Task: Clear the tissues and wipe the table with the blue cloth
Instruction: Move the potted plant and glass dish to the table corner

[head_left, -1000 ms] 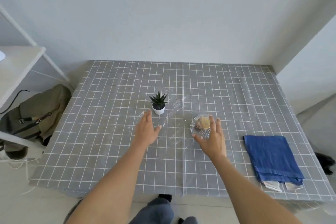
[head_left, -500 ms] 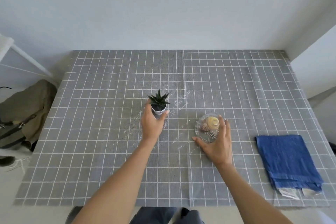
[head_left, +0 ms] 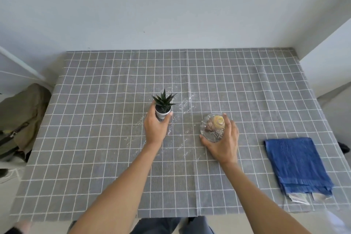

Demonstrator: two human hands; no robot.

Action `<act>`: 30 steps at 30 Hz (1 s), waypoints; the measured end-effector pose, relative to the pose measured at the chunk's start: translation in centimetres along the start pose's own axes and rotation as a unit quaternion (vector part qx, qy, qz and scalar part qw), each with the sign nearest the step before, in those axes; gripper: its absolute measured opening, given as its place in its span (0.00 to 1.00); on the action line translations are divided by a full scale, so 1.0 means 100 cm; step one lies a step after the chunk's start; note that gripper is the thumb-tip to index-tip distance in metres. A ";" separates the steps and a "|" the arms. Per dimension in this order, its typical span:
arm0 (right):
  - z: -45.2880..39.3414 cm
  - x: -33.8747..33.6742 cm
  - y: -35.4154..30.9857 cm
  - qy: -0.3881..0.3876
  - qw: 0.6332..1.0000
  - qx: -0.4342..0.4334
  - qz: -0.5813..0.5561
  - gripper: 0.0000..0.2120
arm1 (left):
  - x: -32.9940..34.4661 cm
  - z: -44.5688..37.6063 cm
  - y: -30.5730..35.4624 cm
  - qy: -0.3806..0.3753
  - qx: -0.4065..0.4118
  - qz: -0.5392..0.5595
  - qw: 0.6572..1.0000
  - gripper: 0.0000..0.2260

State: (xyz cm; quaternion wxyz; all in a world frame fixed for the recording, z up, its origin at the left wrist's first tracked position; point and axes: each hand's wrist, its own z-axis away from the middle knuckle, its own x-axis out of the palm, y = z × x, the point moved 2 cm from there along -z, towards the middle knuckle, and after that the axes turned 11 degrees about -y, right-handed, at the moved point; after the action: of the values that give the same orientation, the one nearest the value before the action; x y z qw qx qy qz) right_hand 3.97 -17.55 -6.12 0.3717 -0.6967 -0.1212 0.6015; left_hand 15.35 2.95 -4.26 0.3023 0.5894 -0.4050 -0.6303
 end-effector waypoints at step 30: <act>-0.093 0.108 -0.188 -0.160 0.960 -0.225 -0.043 0.47 | -0.154 0.044 -0.046 0.269 -0.190 0.014 0.944 0.23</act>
State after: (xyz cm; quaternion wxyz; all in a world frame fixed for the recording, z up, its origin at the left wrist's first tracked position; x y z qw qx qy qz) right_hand 20.54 -1.34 -1.75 0.2065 -0.6508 -0.3409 0.6462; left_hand 13.30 19.12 -0.67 0.5153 0.6629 -0.1895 -0.5090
